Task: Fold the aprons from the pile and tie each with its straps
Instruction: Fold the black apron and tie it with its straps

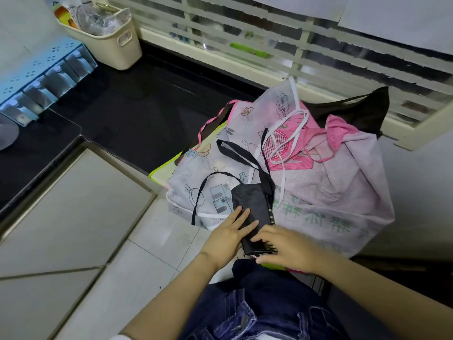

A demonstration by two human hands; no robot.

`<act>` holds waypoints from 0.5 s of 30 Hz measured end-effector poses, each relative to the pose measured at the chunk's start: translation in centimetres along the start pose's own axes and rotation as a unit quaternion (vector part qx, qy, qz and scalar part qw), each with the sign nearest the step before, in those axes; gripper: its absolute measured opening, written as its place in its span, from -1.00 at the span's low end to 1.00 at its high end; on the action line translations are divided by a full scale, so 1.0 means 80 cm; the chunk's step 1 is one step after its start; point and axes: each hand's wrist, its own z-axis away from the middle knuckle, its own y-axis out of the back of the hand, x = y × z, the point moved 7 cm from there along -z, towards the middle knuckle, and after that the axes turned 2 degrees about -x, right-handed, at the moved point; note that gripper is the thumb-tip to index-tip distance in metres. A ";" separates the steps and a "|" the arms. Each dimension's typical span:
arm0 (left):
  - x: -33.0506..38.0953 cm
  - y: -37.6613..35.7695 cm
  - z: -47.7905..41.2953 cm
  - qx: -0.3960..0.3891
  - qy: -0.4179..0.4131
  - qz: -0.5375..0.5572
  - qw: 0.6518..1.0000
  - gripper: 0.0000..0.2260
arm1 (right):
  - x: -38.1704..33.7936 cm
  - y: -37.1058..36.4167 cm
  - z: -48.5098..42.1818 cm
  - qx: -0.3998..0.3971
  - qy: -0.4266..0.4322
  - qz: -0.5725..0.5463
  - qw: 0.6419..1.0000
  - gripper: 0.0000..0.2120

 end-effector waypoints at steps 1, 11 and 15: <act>-0.005 -0.003 0.001 -0.007 -0.001 0.016 1.000 -0.41 | 0.002 0.008 -0.001 0.008 -0.008 -0.029 1.000 -0.57; -0.009 -0.014 0.001 -0.014 0.006 0.022 1.000 -0.32 | 0.069 0.055 -0.045 0.105 -0.166 0.014 0.980 -0.56; -0.006 -0.010 0.001 -0.016 0.013 0.028 0.999 -0.28 | 0.061 0.059 -0.042 0.171 -0.200 -0.022 0.964 -0.79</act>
